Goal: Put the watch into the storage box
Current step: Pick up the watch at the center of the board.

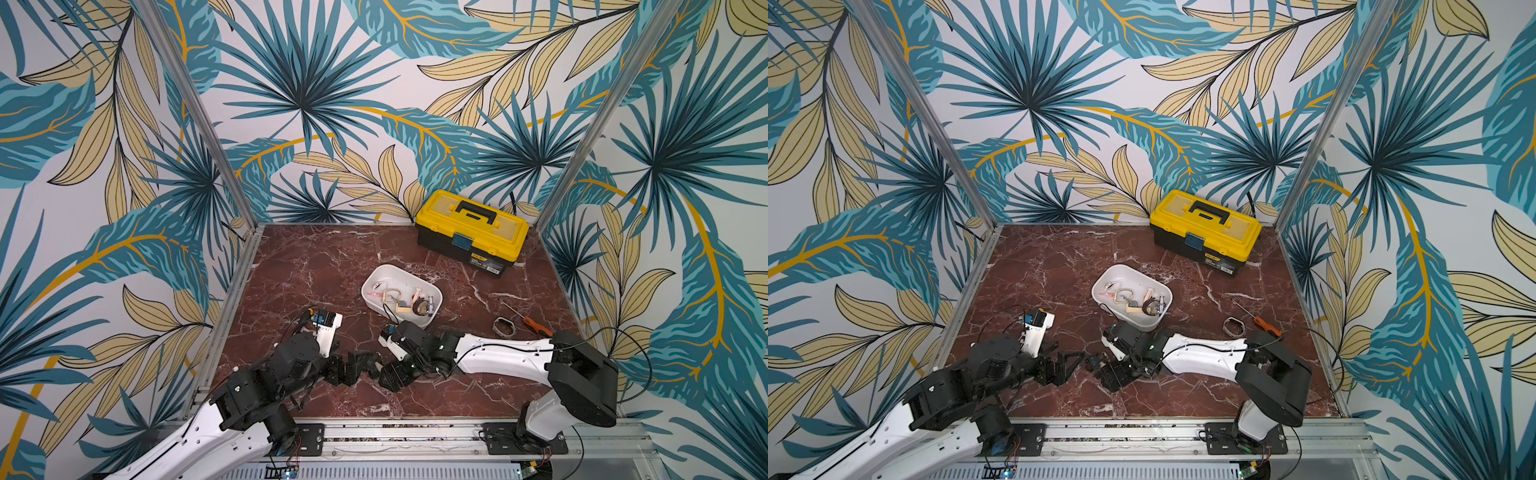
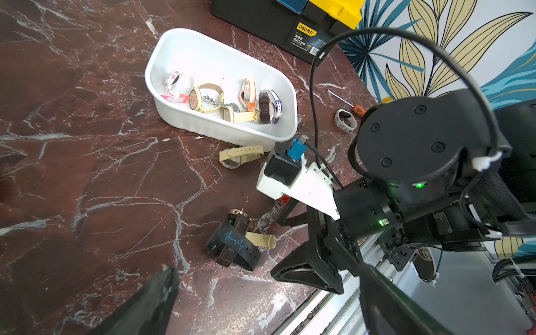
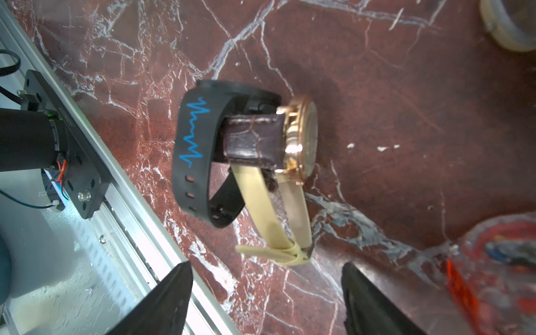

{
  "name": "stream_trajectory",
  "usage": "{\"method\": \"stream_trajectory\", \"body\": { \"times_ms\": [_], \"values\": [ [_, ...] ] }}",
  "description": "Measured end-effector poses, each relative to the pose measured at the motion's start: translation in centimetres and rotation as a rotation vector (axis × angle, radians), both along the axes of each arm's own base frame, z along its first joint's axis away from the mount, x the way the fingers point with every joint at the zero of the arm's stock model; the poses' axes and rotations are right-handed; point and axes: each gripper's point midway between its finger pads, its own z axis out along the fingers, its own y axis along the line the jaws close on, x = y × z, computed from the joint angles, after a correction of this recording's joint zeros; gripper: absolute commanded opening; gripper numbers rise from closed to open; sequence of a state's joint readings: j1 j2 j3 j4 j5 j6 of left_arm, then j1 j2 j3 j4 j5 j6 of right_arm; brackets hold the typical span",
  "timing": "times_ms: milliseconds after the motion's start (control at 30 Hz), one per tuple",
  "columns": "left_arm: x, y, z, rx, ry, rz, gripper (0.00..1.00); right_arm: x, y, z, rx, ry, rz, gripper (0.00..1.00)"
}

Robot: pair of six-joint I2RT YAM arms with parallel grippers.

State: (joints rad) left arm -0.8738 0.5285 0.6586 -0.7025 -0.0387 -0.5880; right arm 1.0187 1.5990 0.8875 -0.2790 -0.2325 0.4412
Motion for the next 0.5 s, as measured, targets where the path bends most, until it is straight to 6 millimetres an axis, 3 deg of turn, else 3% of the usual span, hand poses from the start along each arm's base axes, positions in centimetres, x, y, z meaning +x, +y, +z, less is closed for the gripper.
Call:
{"method": "stream_trajectory", "body": {
  "times_ms": [500],
  "values": [
    [-0.04, 0.13, -0.86, 0.016, 0.017, 0.005, 1.00, 0.91, -0.03, -0.04, 0.047, -0.010, 0.086, 0.69]
  ]
}}
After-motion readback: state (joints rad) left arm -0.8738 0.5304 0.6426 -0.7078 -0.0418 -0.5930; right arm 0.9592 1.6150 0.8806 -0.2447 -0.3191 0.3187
